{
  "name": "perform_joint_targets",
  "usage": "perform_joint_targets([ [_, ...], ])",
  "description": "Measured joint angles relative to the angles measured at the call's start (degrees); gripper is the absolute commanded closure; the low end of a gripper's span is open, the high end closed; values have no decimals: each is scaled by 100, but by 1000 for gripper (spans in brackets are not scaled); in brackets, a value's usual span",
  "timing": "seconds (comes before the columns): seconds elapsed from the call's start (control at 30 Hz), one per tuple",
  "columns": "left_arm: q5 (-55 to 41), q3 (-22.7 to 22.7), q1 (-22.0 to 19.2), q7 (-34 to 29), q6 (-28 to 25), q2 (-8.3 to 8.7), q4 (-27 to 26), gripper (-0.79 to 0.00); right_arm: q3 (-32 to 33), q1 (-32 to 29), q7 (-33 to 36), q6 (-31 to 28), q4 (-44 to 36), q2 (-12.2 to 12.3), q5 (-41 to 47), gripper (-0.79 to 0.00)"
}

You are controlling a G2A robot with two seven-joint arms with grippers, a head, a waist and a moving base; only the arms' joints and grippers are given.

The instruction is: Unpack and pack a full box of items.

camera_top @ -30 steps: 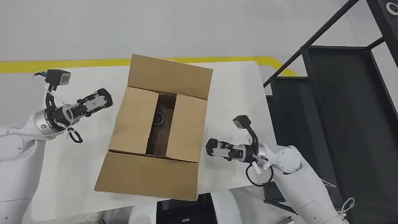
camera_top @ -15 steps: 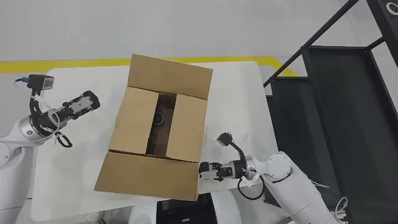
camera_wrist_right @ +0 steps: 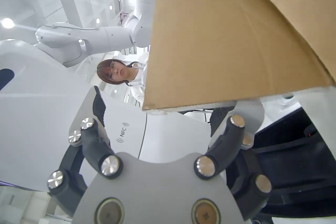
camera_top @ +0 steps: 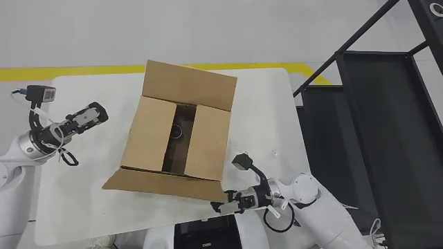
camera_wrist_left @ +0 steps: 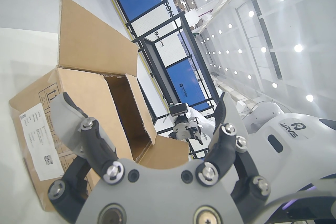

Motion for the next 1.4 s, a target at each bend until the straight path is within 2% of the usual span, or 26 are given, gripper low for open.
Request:
perform_joint_targets([
  [0.4,49,36,11,36,52,8,-36,-785,-157,485,-1432,-417,402,-107,-38,-785],
  [0.77,16,105,-138,-50,77,17,-42,-785,-359,754,-2908,-450,822,-210,-1393,-785],
  [0.83,-117,142,-167,-190,125,20,-84,-785,-388,778,-3061,-454,850,-223,-1466,-785],
  [1.0,-985,247,-185,-1342,646,61,-215,-785,-432,827,-3207,-471,859,-234,-1537,-785],
  [1.13,-1203,235,-124,-2062,924,101,-207,-785,-426,840,-3212,-480,832,-225,-1561,-785],
  [1.27,-941,309,19,-2227,1083,128,-252,-785,-404,842,-3226,-525,784,-213,-1566,-785],
  [1.4,-988,421,208,-2146,1001,114,-195,-785,-387,843,-3283,-594,739,-206,-1607,-785],
])
